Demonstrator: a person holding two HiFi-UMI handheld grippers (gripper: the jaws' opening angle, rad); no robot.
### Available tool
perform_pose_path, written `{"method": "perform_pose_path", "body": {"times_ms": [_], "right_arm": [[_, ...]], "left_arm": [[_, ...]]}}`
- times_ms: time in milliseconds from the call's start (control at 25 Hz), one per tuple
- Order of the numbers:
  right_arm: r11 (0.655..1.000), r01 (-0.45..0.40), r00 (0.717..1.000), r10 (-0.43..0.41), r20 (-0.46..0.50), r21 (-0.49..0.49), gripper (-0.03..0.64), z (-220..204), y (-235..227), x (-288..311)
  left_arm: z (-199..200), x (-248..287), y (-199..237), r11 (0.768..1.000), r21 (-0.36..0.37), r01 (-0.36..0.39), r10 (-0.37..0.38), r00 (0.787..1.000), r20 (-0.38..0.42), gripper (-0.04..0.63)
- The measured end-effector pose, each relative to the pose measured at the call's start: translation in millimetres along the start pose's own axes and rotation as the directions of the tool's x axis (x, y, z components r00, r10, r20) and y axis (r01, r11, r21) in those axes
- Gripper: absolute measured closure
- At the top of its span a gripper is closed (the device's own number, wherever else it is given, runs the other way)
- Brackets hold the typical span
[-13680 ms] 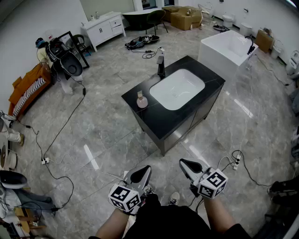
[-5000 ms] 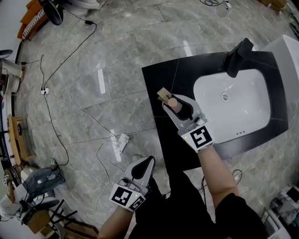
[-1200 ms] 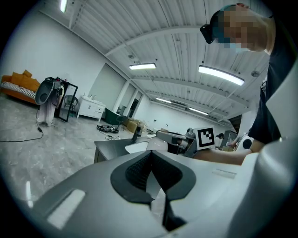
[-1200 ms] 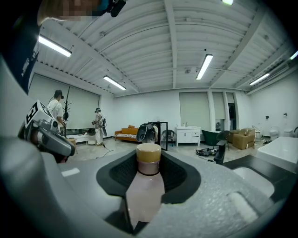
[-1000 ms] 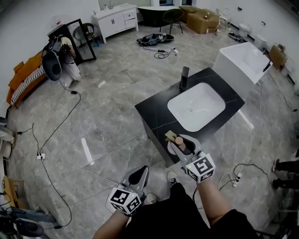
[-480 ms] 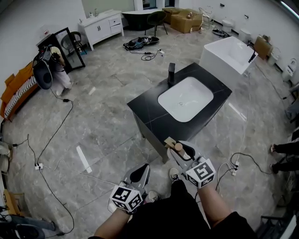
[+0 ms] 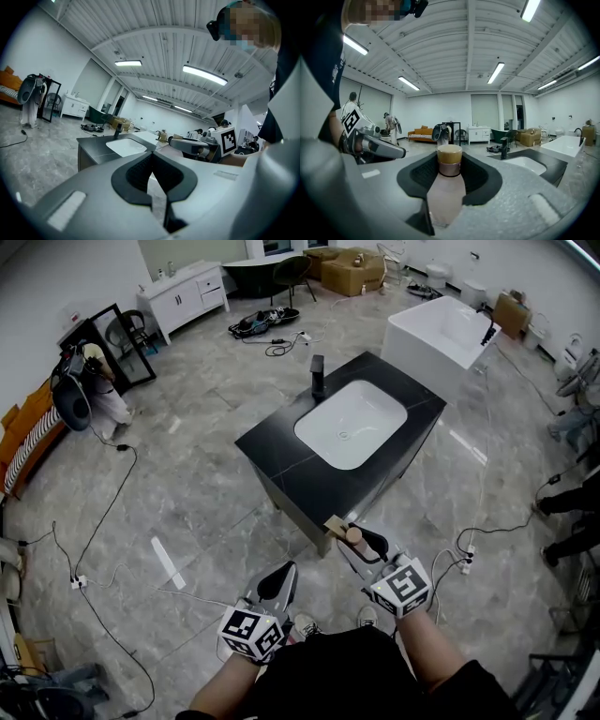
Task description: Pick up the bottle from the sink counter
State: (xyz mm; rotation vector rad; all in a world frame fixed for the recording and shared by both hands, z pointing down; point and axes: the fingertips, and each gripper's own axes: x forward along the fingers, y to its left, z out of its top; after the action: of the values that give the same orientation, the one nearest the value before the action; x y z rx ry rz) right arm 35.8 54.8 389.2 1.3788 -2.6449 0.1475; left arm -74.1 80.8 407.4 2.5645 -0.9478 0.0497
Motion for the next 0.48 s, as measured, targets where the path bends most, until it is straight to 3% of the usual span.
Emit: {"method": "perform_pose_path", "body": {"times_ms": [480], "right_arm": [[1.000,-0.027,1.000,0.027,-0.009,-0.005,0.482,-5,-38,-72]], "left_arm": [[-10,40,-62,0.999,0.002,-0.034,0.034,0.999,0.005,0.592]]}}
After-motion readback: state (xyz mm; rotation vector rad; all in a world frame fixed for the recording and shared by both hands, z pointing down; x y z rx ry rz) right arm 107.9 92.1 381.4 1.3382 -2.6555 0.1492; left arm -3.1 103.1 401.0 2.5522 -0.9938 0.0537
